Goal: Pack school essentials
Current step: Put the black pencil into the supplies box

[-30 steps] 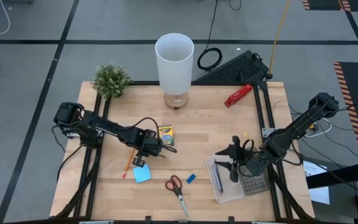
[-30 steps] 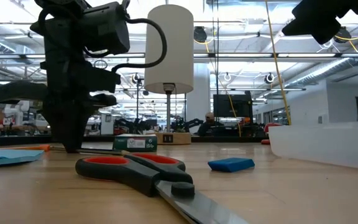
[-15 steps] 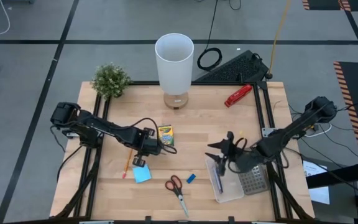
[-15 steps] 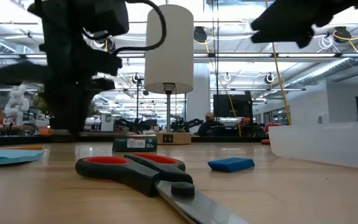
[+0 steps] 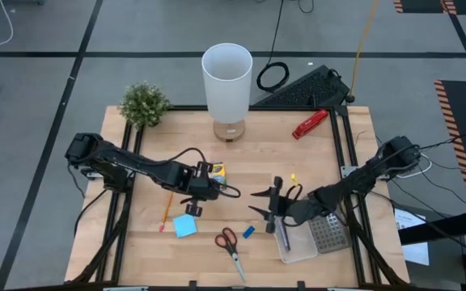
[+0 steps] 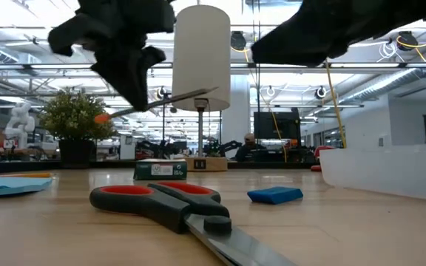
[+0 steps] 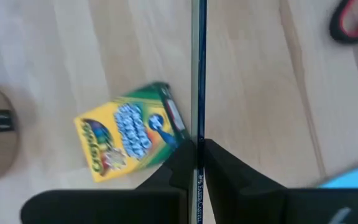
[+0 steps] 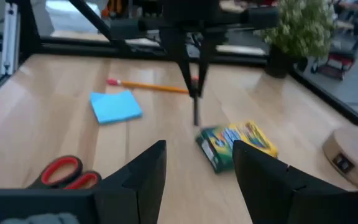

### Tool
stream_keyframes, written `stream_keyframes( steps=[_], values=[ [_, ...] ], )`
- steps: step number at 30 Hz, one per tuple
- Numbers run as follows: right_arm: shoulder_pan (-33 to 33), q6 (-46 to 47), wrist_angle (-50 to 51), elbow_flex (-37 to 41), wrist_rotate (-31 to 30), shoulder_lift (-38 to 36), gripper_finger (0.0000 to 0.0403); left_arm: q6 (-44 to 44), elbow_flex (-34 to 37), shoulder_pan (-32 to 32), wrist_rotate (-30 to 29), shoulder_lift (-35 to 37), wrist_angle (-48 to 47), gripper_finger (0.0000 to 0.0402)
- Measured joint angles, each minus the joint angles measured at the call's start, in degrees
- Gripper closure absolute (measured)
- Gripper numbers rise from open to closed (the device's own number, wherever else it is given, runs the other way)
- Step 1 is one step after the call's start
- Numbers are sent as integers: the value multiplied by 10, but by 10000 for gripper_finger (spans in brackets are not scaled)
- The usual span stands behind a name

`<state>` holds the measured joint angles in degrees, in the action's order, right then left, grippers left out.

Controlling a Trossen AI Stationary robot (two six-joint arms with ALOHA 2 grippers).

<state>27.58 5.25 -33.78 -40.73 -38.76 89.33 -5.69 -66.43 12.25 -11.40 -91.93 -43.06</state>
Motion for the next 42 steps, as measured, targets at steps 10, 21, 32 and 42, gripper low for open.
stream_keyframes(
  steps=[10,21,32,42],
  values=[
    [-37,-1,55,-85,14,64,191,-5,-22,3,-15,-13,18,371],
    [-67,1,109,-125,60,100,242,-10,-23,6,-19,-25,29,371],
    [-69,-4,138,-125,61,100,311,-12,-22,6,-19,-24,31,371],
    [-69,-4,135,-125,61,99,368,-13,-22,6,-19,-24,31,371]
  ],
)
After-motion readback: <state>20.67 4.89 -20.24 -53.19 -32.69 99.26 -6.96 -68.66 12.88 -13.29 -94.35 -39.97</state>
